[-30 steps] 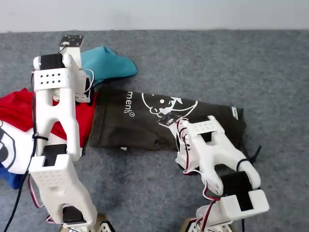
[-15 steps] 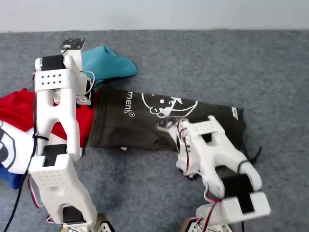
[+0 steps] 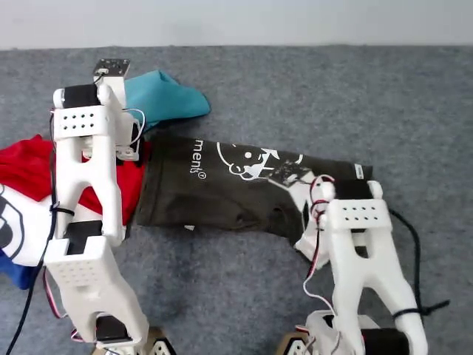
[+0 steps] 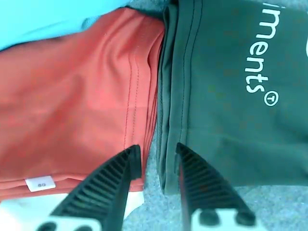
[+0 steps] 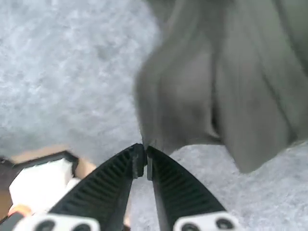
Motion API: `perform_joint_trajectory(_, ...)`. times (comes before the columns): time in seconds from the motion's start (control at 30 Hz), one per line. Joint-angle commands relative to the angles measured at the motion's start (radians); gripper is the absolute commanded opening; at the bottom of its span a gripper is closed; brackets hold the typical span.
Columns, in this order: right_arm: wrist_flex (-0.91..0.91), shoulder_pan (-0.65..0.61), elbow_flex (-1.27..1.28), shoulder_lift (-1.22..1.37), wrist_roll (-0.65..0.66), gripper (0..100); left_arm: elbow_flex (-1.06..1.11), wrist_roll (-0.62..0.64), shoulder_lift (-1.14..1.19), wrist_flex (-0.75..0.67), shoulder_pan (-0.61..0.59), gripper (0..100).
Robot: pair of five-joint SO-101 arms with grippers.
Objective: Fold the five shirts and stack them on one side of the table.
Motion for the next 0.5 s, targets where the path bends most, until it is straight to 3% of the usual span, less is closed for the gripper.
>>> perform_joint_trajectory(0.0,-0.084,0.022,-0.021,0.059,0.012,1.3,-0.002,-0.012,-0.063,0.000,0.000,12)
perform_joint_trajectory(0.47,-0.114,0.131,-0.460,0.456,0.011,1.3,0.001,-0.012,-0.061,0.000,0.002,12)
